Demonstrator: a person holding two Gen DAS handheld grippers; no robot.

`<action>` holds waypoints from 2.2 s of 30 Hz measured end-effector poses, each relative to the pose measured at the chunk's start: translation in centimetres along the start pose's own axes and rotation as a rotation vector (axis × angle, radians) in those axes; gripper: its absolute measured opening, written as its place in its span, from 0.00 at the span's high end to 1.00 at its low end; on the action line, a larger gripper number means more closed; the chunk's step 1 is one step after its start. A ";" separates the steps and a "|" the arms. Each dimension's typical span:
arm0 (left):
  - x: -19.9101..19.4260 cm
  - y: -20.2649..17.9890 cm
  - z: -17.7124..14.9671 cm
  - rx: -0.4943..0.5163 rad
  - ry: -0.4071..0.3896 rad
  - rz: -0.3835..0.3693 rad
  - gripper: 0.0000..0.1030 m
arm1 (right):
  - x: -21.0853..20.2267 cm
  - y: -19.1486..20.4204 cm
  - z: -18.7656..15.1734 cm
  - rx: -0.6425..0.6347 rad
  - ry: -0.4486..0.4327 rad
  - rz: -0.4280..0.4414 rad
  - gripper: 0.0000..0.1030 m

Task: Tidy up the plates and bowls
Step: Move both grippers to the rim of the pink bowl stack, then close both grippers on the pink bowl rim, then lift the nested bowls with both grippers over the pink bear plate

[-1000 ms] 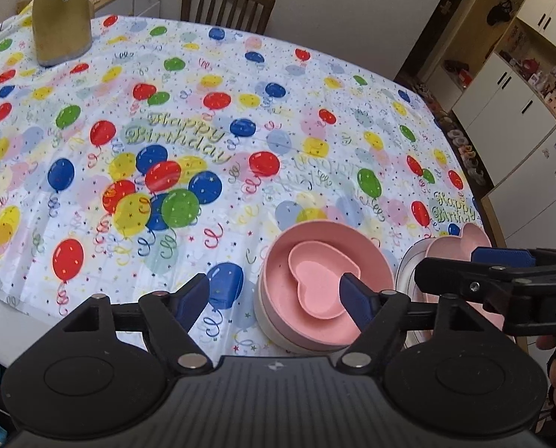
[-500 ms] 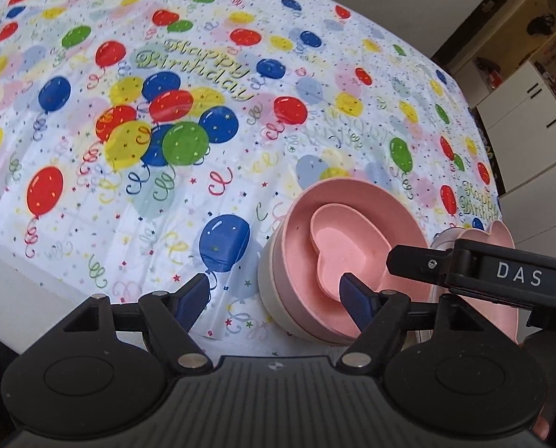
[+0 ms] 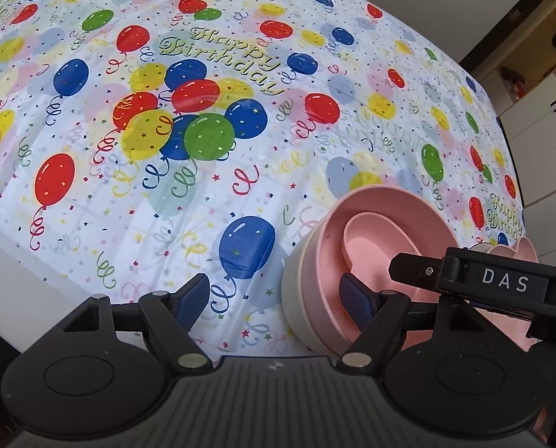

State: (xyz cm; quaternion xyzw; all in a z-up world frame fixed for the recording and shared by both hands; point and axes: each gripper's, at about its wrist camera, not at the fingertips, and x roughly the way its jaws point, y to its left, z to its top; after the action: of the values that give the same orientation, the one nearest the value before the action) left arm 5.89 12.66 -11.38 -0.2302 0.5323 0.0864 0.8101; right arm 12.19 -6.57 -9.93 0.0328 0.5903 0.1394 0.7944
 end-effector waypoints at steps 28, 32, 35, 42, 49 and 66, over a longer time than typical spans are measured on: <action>0.7 -1.4 -0.4 0.055 0.043 -0.070 0.70 | 0.4 0.2 -1.2 -0.007 0.044 0.013 0.77; 0.3 -1.8 -0.3 0.065 0.037 -0.062 0.70 | 0.0 0.4 -1.4 -0.026 0.030 0.004 0.79; -0.1 -2.3 -0.4 0.071 0.030 -0.062 0.70 | -0.5 0.3 -1.3 -0.026 0.021 0.005 0.79; -1.5 -4.1 -0.6 0.091 0.014 -0.058 0.70 | -2.1 -0.5 -1.2 -0.035 -0.010 0.016 0.80; -3.0 -7.1 -0.6 0.120 0.010 -0.068 0.70 | -4.8 -2.3 -0.9 -0.018 -0.035 0.023 0.80; -4.3 -15.4 -1.6 0.227 0.000 -0.105 0.70 | -10.2 -8.9 -0.2 0.022 -0.095 0.009 0.80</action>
State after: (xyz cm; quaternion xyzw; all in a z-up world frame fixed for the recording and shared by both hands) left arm 8.68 -1.17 -3.67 -0.1643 0.5260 -0.0168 0.8343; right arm 10.94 -17.82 -2.41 0.0509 0.5531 0.1350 0.8205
